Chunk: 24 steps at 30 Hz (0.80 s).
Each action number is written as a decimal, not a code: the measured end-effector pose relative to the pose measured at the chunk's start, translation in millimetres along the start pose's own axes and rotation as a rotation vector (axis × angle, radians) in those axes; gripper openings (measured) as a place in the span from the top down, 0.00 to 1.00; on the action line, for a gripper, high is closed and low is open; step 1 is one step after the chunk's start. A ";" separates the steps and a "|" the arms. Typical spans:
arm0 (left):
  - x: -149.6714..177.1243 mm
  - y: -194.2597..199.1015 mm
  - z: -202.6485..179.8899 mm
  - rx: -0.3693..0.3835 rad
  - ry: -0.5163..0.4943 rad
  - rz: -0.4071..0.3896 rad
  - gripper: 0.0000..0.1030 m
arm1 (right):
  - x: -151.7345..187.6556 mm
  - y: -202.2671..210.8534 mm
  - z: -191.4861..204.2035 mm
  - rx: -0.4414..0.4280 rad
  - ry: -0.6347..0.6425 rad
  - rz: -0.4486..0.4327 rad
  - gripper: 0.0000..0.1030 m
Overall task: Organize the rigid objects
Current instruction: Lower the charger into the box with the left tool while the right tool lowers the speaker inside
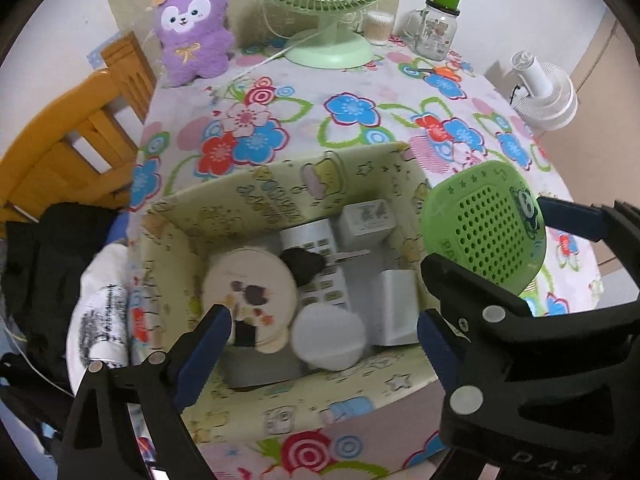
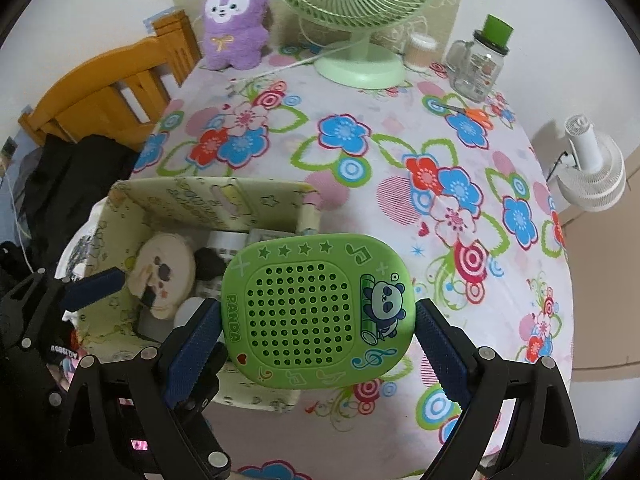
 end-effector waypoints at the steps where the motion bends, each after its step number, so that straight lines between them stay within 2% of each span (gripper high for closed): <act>1: 0.7 0.4 1.8 -0.007 -0.004 0.000 0.06 | -0.8 -0.3 2.8 -0.002 0.007 0.000 0.07; 5: 3.9 1.8 8.4 -0.036 -0.020 -0.003 0.06 | -1.6 -3.2 13.4 -0.014 0.028 0.005 0.07; 13: 14.3 -3.1 24.7 -0.058 0.016 0.022 0.06 | -1.3 -16.5 33.6 -0.034 0.067 0.038 0.07; 24: 24.5 -7.0 36.8 -0.021 0.071 0.052 0.06 | -3.8 -39.5 55.3 -0.043 0.123 0.083 0.07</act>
Point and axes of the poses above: each gripper's, at about its wrist camera, not at the fingertips, and y roughly against the way its jaws point, z to its left, x to its underside, the point moved 9 cm from there along -y, roughly the way its jaws point, and after that the axes turned 10 degrees about -x, right-handed, at the moved point
